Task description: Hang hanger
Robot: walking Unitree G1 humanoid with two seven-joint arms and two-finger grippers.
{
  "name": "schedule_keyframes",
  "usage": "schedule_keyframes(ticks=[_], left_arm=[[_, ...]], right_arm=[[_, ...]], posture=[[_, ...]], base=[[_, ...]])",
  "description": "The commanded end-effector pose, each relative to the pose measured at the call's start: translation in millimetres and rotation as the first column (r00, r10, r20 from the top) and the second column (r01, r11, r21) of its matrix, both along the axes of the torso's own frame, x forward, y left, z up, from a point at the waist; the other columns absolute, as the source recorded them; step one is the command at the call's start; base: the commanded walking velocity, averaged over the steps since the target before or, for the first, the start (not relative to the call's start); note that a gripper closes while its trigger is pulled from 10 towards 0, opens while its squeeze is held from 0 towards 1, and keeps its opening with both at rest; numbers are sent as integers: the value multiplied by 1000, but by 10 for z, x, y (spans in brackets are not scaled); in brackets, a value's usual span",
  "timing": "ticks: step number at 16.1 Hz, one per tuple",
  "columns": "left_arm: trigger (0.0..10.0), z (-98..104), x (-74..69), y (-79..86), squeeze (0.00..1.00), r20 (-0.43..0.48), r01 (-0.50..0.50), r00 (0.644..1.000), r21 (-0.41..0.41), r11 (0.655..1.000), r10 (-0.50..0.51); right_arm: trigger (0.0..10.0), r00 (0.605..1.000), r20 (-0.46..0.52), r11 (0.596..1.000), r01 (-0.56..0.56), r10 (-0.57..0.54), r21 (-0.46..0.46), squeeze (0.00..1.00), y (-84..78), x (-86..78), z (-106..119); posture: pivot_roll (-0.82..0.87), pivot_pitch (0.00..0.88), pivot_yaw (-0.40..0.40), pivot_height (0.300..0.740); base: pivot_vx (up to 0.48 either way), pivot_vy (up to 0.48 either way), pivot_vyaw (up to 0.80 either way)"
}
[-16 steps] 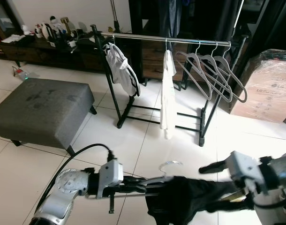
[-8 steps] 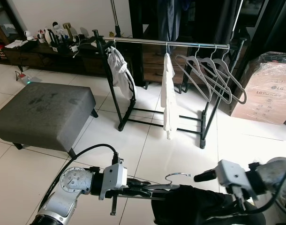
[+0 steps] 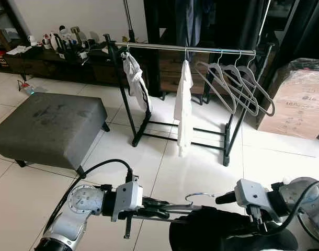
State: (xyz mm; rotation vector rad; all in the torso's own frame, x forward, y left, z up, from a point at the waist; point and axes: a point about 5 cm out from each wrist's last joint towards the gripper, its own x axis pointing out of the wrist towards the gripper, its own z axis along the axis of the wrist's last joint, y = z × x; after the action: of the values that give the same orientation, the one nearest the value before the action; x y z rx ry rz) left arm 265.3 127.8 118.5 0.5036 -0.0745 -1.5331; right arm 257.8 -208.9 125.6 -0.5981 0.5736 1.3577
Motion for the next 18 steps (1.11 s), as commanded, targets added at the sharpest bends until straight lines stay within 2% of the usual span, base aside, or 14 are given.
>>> schedule_keyframes(ticks=[1,9,18], left_arm=[[10000,46,6,-14,0,34,12,999,-14,1000,-12],[10000,39,-1,-19,0,42,6,999,-19,1000,-5],[10000,59,-9,-38,0,42,6,999,-20,1000,-5]], right_arm=[[0,1000,0,1000,-16,16,-14,0,7,1,-27],[0,1000,-11,998,-10,11,67,0,96,53,12],[0,998,-50,990,-22,29,138,0,183,5,10]], posture=[[-140,124,65,740],[-131,124,63,740],[-125,104,59,740]], base=[[0,0,0],[0,0,0],[0,0,0]])
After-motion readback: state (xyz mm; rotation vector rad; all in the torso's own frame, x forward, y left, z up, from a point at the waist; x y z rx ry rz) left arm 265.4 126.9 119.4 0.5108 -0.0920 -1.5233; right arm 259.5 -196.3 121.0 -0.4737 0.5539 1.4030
